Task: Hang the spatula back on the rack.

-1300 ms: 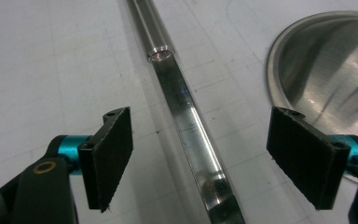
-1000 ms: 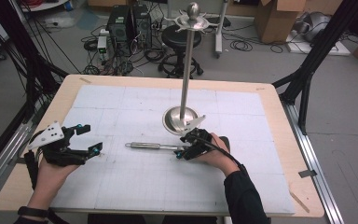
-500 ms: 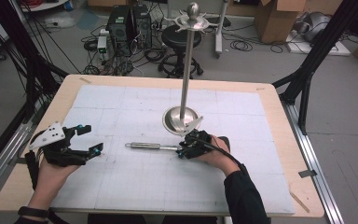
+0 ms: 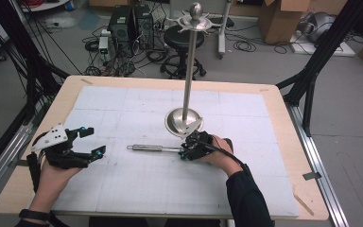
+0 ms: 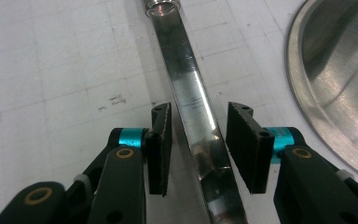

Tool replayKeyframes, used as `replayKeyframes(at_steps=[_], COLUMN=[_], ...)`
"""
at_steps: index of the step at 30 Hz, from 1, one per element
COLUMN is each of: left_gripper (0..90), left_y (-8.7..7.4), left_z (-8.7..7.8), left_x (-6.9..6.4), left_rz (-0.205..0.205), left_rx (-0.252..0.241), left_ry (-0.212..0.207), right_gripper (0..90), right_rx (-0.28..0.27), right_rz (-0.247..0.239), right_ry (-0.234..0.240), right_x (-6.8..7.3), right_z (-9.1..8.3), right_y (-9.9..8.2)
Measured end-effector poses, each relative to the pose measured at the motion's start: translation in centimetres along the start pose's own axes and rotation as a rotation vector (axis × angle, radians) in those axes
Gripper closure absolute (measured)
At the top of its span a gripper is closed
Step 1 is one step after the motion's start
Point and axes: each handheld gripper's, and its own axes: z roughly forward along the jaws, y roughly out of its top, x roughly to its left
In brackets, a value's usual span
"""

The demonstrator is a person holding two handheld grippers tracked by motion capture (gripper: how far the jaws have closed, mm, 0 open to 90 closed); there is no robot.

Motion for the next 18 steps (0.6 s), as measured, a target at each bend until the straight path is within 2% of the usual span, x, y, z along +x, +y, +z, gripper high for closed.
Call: replayKeyframes(at_steps=[4, 9, 13, 18], left_gripper=[16.2, 16.2, 16.2, 16.2], left_y=[0.00, 0.01, 0.01, 0.02], left_z=[-0.07, -0.19, -0.12, -0.03], left_x=[0.02, 0.07, 0.04, -0.06], left_rz=[0.000, -0.003, -0.003, -0.001], left_rx=[-0.002, -0.006, -0.005, -0.001], left_ry=[0.003, 0.001, -0.003, -0.004], right_gripper=[66.2, 71.3, 74.6, 74.2], right_rx=[0.018, 0.042, 0.042, 0.051], right_rz=[0.013, 0.034, 0.119, 0.093], right_ry=[0.019, 0.000, 0.025, 0.012], right_x=[-0.14, 0.23, 0.21, 0.47], right_z=[0.08, -0.06, -0.20, -0.22], right_y=[0.33, 0.53, 0.38, 0.47])
